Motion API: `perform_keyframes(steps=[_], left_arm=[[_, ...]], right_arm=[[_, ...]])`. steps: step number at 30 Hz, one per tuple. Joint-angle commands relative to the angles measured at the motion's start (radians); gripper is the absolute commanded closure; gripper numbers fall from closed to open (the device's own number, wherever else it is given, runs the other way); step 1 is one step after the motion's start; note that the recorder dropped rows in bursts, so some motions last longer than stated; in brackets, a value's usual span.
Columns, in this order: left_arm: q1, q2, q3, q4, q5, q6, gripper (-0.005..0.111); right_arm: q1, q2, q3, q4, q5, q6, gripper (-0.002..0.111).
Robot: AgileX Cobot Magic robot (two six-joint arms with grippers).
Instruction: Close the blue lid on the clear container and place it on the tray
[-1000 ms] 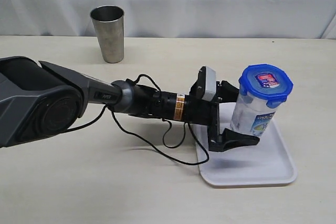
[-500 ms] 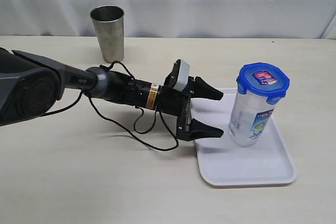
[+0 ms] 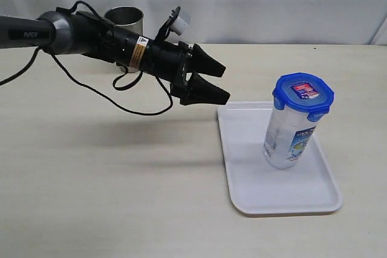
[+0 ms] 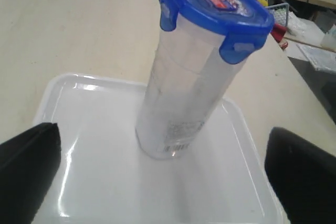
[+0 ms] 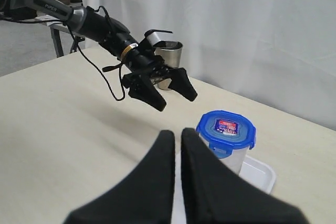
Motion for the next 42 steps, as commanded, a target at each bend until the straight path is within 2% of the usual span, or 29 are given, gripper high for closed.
perform_keyframes(steps=[1,4,6,11,18,21,24,27,29,32,42], left_arm=[[0.036,-0.056,-0.006,0.004,-0.003,-0.102,0.008],[0.078,-0.12,-0.004,0.004,-0.003,-0.152,0.008],[0.087,-0.177,0.05,0.004,-0.003,-0.132,0.008],[0.108,-0.444,0.366,0.004,0.213,-0.017,0.008],[0.286,-0.918,0.757,0.004,0.215,-0.004,0.008],[0.327,-1.125,0.877,0.004,0.17,-0.015,0.008],[0.327,-1.279,0.931,-0.016,0.099,-0.036,0.008],[0.327,-1.492,0.971,-0.052,0.192,-0.071,0.008],[0.327,-1.557,0.971,-0.024,0.237,-0.071,0.008],[0.327,-1.618,0.971,0.001,0.269,-0.071,0.008],[0.327,-1.672,0.971,0.004,0.195,-0.069,0.008]], right_arm=[[-0.003,-0.002,0.006,0.007,-0.001,0.003,0.104],[-0.003,-0.002,0.006,0.042,-0.001,0.003,0.104],[-0.003,-0.002,0.006,0.056,-0.001,0.003,0.104],[-0.003,-0.002,0.006,0.079,-0.001,0.003,0.104],[-0.003,-0.002,0.006,0.078,-0.001,0.003,0.104],[-0.003,-0.002,0.006,0.078,-0.001,0.003,0.104],[-0.003,-0.002,0.006,0.078,-0.001,0.003,0.104],[-0.003,-0.002,0.006,0.078,-0.001,0.003,0.104],[-0.003,-0.002,0.006,0.078,-0.001,0.003,0.104],[-0.003,-0.002,0.006,0.078,-0.001,0.003,0.104],[-0.003,-0.002,0.006,0.083,-0.001,0.003,0.104]])
